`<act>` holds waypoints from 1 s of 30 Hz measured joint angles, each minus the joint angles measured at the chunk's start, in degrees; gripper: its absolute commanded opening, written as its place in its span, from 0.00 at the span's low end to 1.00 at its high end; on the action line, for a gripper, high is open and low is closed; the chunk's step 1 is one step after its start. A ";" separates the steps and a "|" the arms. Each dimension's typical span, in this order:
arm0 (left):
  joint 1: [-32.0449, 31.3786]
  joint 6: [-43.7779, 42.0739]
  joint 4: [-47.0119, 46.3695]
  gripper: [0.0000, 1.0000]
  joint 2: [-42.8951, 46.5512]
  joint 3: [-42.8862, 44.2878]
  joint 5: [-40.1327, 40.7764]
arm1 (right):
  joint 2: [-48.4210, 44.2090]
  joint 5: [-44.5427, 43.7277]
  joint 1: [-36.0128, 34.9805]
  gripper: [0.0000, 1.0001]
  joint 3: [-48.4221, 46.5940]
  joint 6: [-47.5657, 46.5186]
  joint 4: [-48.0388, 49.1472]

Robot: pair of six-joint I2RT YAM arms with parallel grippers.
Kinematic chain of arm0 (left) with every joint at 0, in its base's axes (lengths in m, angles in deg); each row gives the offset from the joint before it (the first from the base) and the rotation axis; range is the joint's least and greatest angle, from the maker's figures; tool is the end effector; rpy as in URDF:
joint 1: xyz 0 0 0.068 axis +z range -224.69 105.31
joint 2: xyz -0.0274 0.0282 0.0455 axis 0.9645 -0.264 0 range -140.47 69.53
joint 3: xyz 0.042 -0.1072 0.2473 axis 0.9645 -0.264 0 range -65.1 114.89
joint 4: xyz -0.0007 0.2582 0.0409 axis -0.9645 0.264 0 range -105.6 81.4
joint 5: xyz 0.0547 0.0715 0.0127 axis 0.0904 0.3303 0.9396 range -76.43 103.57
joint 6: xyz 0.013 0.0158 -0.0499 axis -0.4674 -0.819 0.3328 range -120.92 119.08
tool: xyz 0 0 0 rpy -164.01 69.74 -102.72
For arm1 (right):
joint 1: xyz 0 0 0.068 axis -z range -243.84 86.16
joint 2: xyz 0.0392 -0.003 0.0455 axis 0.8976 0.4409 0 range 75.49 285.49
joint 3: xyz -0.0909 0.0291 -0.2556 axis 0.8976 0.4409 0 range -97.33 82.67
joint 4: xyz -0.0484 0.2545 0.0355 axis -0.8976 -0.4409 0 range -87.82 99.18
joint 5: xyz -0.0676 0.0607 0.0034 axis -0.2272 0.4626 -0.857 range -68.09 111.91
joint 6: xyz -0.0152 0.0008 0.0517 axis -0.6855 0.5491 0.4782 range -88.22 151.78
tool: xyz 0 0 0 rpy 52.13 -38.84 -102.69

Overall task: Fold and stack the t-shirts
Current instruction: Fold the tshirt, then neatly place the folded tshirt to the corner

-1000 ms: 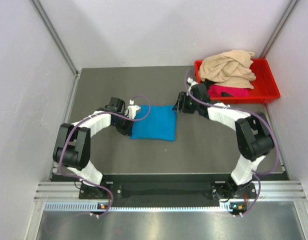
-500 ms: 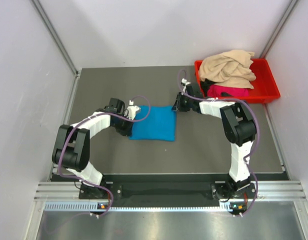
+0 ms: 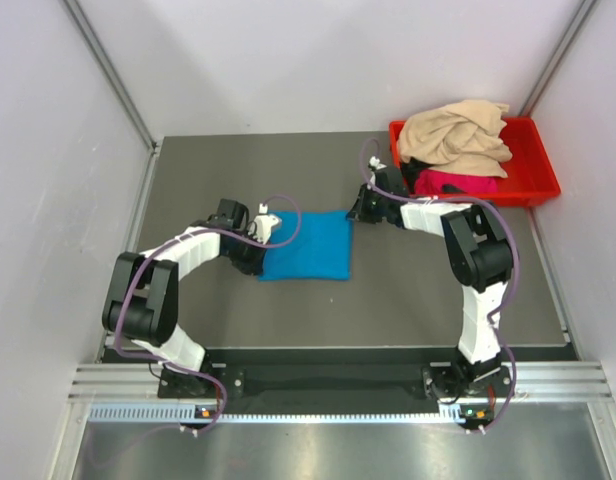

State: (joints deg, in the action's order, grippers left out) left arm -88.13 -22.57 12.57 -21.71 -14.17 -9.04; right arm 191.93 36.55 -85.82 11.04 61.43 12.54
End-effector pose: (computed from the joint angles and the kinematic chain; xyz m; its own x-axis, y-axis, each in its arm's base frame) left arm 0.2794 -0.0808 0.1653 -0.7112 0.5201 -0.4730 0.6607 0.7244 -0.1969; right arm 0.4000 0.1711 0.1480 -0.7996 0.1934 -0.5686 -0.1636 0.8408 0.5161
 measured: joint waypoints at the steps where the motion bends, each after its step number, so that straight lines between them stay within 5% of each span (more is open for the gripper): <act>1: 0.00 -0.11 0.00 0.00 0.02 0.00 -0.02 | 0.00 -0.13 0.00 0.00 0.00 0.09 0.02; 5: 0.00 -0.83 0.07 0.00 0.02 0.00 -0.09 | -0.15 -0.61 0.02 0.00 0.28 0.46 0.11; 7: 0.00 -1.18 0.11 0.14 0.28 0.00 -0.13 | -0.57 -0.85 0.02 0.06 0.94 0.50 0.28; 10: 0.02 -1.44 0.76 0.50 1.14 0.26 -0.11 | -0.79 -0.57 0.02 0.28 1.27 0.42 0.76; 14: 0.11 -0.57 2.89 0.55 1.53 2.86 0.50 | -0.79 -0.11 0.55 0.43 1.53 0.63 1.64; 19: 0.63 -0.11 3.50 0.51 2.58 8.72 3.48 | -2.14 -1.57 1.03 0.51 1.53 -0.07 -0.07; 22: 1.01 1.33 1.73 0.33 3.87 12.13 5.09 | -5.18 -4.76 1.05 0.51 1.51 -0.74 -3.56; 25: 0.85 3.15 -1.66 0.06 3.72 14.58 3.04 | -9.60 -8.87 0.52 0.31 1.51 -1.49 -5.97; 27: 0.17 3.80 -2.78 0.01 1.57 16.09 1.75 | -13.07 -11.52 -0.13 0.11 1.77 -1.68 -6.16; 30: -0.61 4.48 -4.85 0.01 -4.11 18.01 0.98 | -17.35 -10.84 -2.14 0.00 4.15 -0.28 -2.82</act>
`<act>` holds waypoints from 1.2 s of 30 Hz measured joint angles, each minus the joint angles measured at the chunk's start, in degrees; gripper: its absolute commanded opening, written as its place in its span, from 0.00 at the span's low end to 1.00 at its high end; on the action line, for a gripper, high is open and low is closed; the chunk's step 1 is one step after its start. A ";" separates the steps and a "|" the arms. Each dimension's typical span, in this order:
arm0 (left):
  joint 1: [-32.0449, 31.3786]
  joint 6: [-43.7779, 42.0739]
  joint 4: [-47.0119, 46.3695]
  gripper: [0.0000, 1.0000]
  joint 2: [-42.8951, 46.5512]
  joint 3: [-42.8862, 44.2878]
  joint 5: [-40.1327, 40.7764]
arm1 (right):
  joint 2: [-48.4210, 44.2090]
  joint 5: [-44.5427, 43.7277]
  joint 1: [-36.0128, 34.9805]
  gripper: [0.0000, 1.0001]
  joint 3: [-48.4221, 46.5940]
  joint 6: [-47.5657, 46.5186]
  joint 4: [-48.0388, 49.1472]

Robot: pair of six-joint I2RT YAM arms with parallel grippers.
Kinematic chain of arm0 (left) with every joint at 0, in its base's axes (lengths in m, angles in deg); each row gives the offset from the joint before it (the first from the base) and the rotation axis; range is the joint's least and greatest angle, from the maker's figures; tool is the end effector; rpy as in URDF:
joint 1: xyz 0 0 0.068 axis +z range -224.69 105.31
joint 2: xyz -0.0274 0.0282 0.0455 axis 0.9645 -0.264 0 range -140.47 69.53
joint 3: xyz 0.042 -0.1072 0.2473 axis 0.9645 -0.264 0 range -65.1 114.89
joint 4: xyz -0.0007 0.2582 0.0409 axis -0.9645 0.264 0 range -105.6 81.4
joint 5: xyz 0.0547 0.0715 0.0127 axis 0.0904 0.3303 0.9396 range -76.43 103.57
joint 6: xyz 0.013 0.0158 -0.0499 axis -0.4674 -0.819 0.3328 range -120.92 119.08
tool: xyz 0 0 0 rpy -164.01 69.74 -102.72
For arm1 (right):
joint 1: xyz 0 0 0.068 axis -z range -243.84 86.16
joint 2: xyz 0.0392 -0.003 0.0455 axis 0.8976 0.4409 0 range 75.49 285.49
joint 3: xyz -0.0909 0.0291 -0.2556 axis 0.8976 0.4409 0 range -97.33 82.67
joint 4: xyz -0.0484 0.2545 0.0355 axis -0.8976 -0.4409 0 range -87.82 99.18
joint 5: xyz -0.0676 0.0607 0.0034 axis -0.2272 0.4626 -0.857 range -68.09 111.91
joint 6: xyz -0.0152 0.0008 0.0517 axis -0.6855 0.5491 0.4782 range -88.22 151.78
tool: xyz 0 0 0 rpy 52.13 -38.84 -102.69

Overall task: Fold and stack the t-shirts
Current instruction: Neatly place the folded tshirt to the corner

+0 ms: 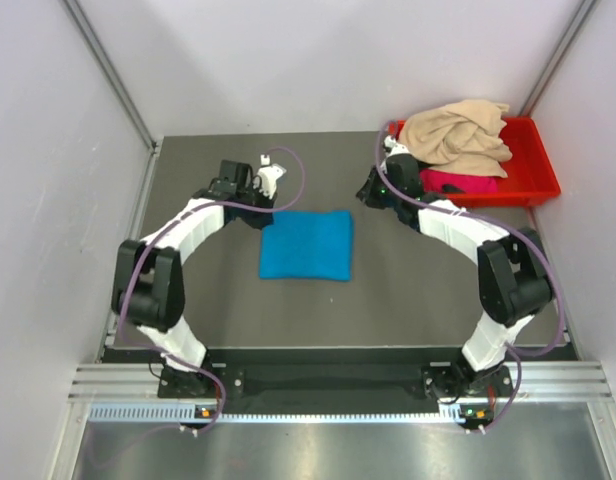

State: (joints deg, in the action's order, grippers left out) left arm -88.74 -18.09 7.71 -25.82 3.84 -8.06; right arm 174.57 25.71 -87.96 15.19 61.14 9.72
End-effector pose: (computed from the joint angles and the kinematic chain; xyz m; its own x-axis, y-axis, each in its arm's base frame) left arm 0.3460 -0.1001 0.2394 -0.5722 0.4260 -0.7008 0.6548 0.7518 -0.0777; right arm 0.3601 0.1638 0.2404 -0.6358 0.2513 -0.7298 -0.1695 0.8769 0.4497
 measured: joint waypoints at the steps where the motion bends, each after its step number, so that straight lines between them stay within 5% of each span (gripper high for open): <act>1: -0.13 0.22 -1.09 0.01 -1.95 0.07 0.04 | -0.59 1.03 -0.76 0.00 0.96 0.85 1.66; 10: 0.33 1.81 -4.04 0.00 -14.14 5.22 2.08 | 7.74 9.22 -4.96 0.00 4.50 8.96 9.68; 24: 3.37 5.57 -7.69 0.10 -19.28 8.96 9.38 | 13.03 7.43 -4.07 0.00 4.35 10.29 8.94; 32: 3.91 14.71 -12.92 0.50 -5.95 -3.32 12.81 | 5.07 1.64 -3.72 0.01 4.35 6.08 2.62; 36: 3.91 21.77 -16.26 0.59 0.87 -10.60 11.50 | 0.00 -0.85 -3.72 0.07 4.44 4.24 1.38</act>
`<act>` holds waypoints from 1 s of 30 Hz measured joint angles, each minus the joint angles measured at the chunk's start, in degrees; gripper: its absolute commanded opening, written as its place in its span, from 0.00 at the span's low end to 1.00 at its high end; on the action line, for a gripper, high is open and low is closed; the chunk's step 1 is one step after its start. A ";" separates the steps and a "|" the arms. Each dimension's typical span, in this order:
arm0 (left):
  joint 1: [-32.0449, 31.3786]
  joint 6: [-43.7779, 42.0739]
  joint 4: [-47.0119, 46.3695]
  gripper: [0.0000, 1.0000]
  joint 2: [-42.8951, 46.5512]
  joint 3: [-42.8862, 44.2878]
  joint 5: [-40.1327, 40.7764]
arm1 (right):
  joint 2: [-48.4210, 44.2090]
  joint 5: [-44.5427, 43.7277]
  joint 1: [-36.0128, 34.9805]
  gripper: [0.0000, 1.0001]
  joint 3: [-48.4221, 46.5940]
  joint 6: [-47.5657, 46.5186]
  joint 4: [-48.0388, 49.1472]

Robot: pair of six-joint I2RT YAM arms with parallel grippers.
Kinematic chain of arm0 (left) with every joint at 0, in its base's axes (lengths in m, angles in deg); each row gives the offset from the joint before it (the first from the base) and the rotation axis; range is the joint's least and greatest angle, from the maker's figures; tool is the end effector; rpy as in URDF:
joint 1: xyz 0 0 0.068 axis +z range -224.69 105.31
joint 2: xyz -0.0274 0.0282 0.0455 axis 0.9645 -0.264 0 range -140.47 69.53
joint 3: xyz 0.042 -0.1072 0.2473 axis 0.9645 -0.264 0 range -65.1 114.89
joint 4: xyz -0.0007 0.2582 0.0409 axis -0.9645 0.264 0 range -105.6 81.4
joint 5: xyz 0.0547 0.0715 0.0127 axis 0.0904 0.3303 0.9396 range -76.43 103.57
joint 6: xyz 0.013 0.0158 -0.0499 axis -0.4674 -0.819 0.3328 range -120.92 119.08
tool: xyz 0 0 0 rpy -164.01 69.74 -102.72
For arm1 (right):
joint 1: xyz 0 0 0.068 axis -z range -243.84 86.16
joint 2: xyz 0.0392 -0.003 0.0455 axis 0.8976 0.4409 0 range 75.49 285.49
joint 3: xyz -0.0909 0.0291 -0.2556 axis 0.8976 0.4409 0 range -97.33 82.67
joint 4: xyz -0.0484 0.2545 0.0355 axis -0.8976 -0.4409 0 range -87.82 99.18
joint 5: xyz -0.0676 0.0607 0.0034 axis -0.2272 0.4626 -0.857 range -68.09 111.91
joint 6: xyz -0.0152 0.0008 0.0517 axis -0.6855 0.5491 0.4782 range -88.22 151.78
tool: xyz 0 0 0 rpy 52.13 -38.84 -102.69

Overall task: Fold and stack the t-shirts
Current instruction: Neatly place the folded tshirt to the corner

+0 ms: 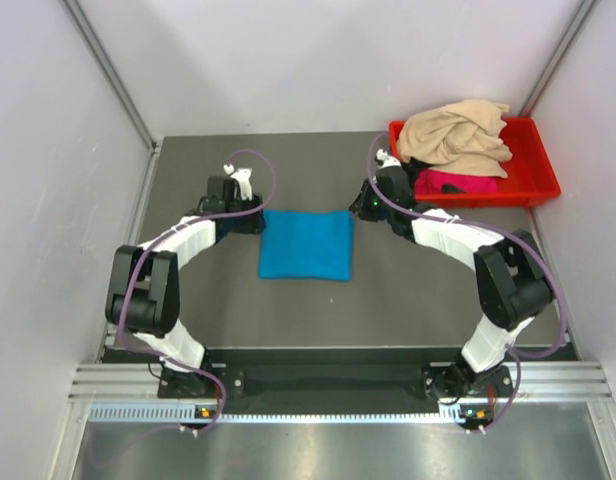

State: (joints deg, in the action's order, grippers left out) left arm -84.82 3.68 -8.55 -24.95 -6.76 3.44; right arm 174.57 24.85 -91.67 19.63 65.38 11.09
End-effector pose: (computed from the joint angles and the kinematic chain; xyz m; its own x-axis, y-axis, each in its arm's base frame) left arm 0.3467 -0.0683 0.2060 -0.6955 0.0440 -0.7171 0.2442 0.9532 -0.1784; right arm 0.3403 0.1817 0.2171 -0.6921 0.2595 -0.6735 -0.1449 0.8641 0.4819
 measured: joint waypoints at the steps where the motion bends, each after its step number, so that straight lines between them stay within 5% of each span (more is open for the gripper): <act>1: -0.04 1.55 -0.31 0.60 0.28 -1.22 -0.31 | -0.98 -0.37 0.00 0.08 0.04 -0.24 -0.09; 9: -0.11 7.10 0.28 0.60 -2.82 -3.37 -2.82 | -4.55 -3.08 0.00 0.09 2.29 -2.10 -1.46; 21: 0.00 11.98 1.33 0.31 -9.68 0.66 -13.53 | -7.10 -5.22 0.04 0.09 3.45 -2.89 -4.00; 26: 0.24 13.35 1.55 0.00 -10.80 0.74 -16.76 | -9.57 -5.97 0.37 0.08 4.63 -3.06 -4.26; 30: 1.51 12.00 2.73 0.00 -10.80 0.76 -18.23 | -10.23 -6.19 0.76 0.09 5.40 -3.10 -4.70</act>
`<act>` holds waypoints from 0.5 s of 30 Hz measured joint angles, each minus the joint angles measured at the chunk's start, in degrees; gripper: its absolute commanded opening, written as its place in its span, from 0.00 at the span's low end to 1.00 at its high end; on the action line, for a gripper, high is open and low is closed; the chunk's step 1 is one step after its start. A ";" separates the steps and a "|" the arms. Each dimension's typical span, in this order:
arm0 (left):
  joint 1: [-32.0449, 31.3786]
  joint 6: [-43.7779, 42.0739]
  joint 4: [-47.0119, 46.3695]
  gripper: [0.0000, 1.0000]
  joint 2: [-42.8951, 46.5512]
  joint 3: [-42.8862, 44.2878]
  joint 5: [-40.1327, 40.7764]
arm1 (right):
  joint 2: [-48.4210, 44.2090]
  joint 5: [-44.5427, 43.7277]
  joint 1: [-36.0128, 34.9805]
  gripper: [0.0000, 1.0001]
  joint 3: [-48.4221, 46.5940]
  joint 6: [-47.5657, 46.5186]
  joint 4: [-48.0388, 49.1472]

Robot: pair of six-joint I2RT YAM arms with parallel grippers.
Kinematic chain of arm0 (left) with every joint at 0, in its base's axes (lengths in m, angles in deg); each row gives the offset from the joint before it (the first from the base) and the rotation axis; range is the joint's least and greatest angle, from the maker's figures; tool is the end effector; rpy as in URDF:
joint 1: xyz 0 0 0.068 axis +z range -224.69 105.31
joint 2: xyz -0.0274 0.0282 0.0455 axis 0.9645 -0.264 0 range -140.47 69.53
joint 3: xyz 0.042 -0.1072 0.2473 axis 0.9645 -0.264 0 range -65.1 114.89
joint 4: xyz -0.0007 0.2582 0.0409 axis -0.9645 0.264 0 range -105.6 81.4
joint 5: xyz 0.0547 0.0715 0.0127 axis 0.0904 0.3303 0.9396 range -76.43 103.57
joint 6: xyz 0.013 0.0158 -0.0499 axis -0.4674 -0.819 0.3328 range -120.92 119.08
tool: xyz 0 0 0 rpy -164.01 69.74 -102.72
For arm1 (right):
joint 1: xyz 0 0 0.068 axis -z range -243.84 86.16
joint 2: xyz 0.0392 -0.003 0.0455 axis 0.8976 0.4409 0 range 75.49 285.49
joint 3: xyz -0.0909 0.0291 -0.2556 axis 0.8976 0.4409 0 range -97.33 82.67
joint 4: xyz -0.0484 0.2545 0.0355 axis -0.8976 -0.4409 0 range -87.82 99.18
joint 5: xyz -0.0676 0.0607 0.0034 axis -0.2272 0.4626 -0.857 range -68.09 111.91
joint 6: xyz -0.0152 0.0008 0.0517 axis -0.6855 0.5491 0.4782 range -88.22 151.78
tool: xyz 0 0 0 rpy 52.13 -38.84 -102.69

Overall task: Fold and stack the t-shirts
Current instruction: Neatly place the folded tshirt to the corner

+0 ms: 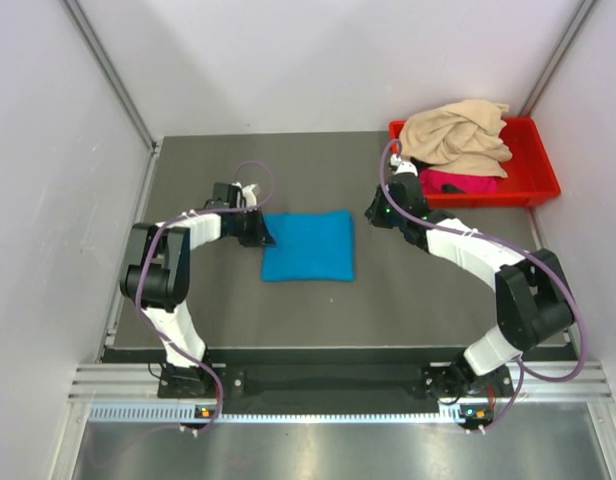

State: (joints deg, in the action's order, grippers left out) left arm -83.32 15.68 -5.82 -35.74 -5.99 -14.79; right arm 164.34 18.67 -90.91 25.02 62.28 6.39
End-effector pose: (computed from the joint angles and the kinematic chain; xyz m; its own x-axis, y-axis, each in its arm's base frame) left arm 0.3548 -0.0709 0.1457 -0.8978 -0.1181 -0.4244 0.1445 0.8311 -0.5370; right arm 0.3092 0.1557 0.2406 -0.6384 0.2428 -0.7304 -0.1028 0.9136 0.3935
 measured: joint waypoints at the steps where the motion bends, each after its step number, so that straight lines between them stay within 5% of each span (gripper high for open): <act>1: 0.61 -0.92 0.81 0.00 0.00 0.07 -0.57 | -0.02 -0.02 0.09 0.09 0.26 -0.02 0.09; 15: 19.45 -29.97 24.15 0.00 1.40 3.26 -3.45 | -2.01 -0.04 0.26 0.08 1.77 -1.14 -1.57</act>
State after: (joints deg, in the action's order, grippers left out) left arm -63.86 -14.29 18.34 -34.34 -2.74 -18.25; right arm 162.33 18.62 -90.65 26.79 61.14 4.82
